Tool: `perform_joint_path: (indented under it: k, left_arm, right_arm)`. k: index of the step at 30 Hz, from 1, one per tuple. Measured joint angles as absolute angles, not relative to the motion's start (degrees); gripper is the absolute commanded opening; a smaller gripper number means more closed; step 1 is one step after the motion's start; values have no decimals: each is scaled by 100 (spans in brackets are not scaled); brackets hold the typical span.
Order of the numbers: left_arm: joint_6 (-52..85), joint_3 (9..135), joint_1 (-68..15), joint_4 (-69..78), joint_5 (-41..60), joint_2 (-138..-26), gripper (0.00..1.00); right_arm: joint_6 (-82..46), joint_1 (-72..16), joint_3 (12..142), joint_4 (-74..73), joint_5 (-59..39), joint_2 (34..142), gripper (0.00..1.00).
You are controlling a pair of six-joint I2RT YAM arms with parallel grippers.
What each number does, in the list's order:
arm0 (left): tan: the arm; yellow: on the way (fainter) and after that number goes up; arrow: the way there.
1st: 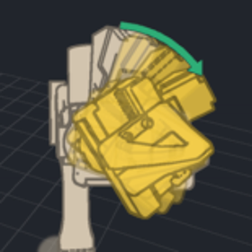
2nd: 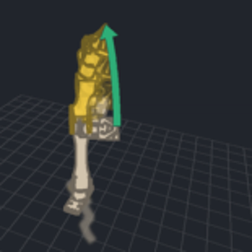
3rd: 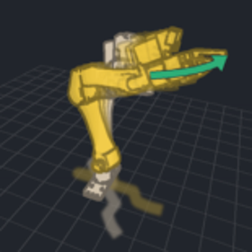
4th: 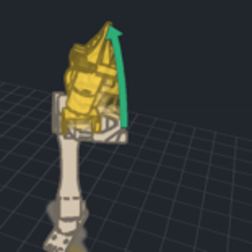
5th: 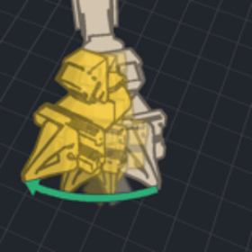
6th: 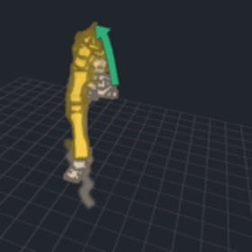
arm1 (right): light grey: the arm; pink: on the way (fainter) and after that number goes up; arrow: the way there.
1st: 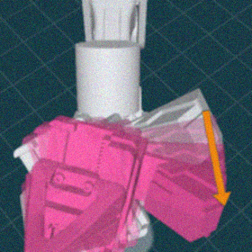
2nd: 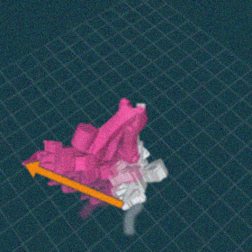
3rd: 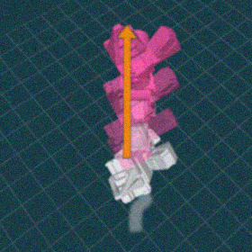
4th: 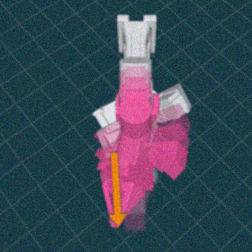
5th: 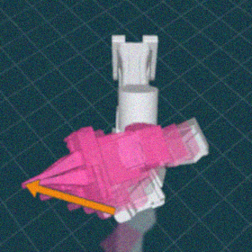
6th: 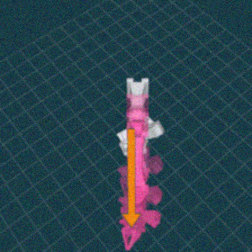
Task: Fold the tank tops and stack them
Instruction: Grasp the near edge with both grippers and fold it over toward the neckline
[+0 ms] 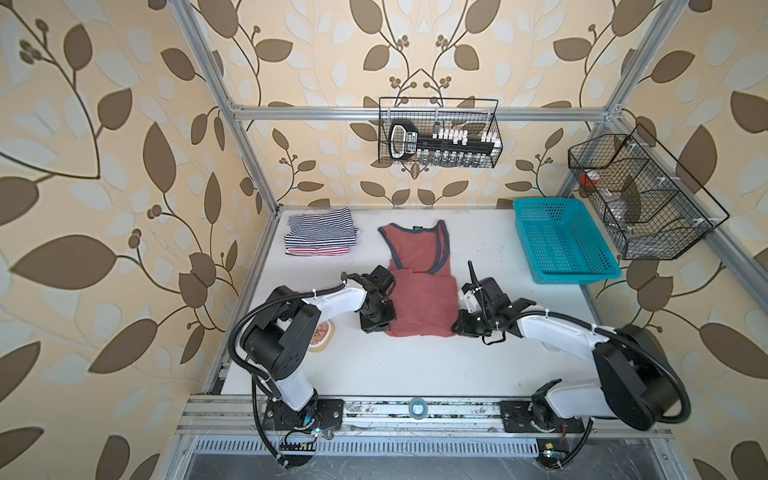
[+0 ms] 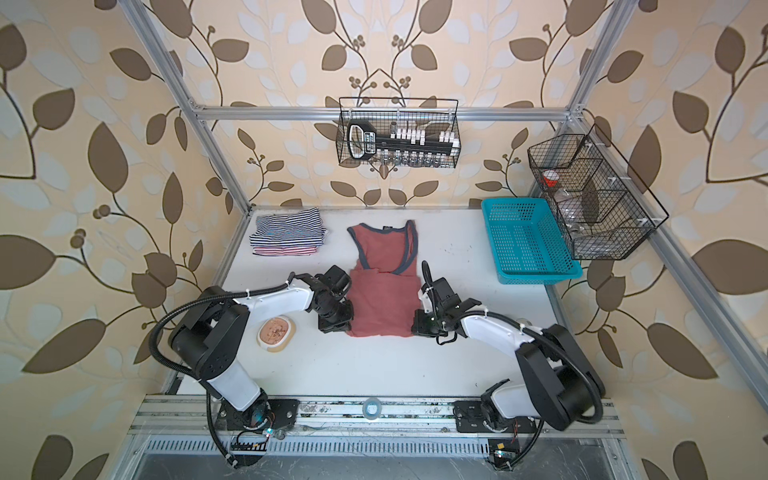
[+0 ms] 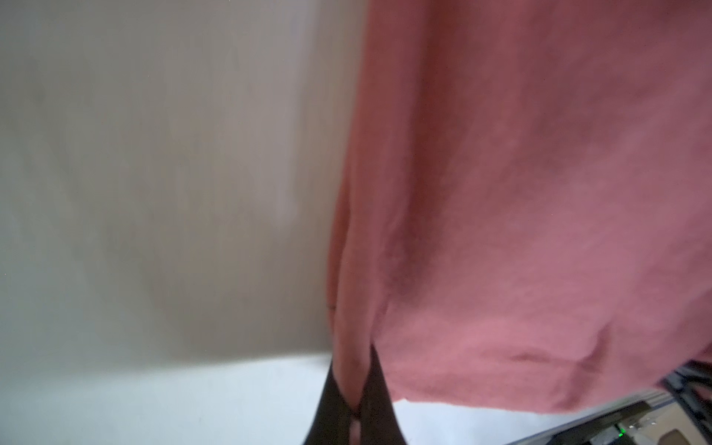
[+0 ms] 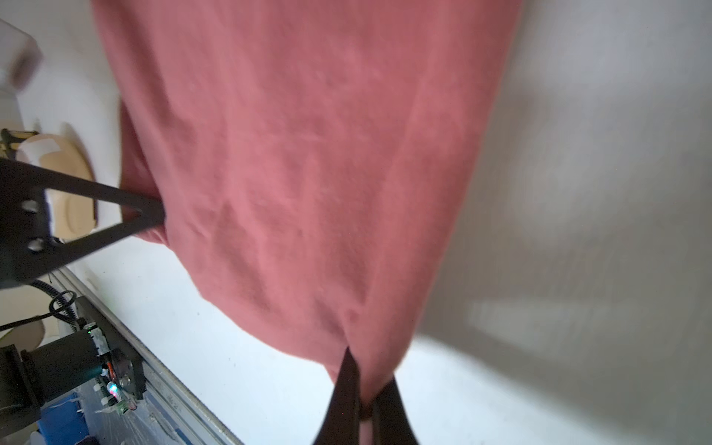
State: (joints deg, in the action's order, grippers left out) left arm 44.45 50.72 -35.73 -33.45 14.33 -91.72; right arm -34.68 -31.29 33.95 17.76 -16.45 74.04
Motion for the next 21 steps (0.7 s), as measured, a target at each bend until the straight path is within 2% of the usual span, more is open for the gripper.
perform_joint_path:
  k: [6, 10, 16, 21]
  left_arm:
    - [5068, 4294, -4346, -3732, 1184, -7603, 0]
    - [5441, 4136, -4547, -4001, 1039, -6877, 0]
    - [5655, 4276, -4582, -4528, 733, -6283, 0]
    - [5603, 5065, -4578, -4917, 287, -6311, 0]
  right_arm:
    - [-4193, -4053, 2862, 2154, -1144, 5852, 0]
    - [-4659, -4687, 2797, 2388, -864, 5203, 0]
    - [-4897, -4967, 3081, 2875, -523, 5004, 0]
    - [-4689, -4705, 3924, 3183, -377, 5214, 0]
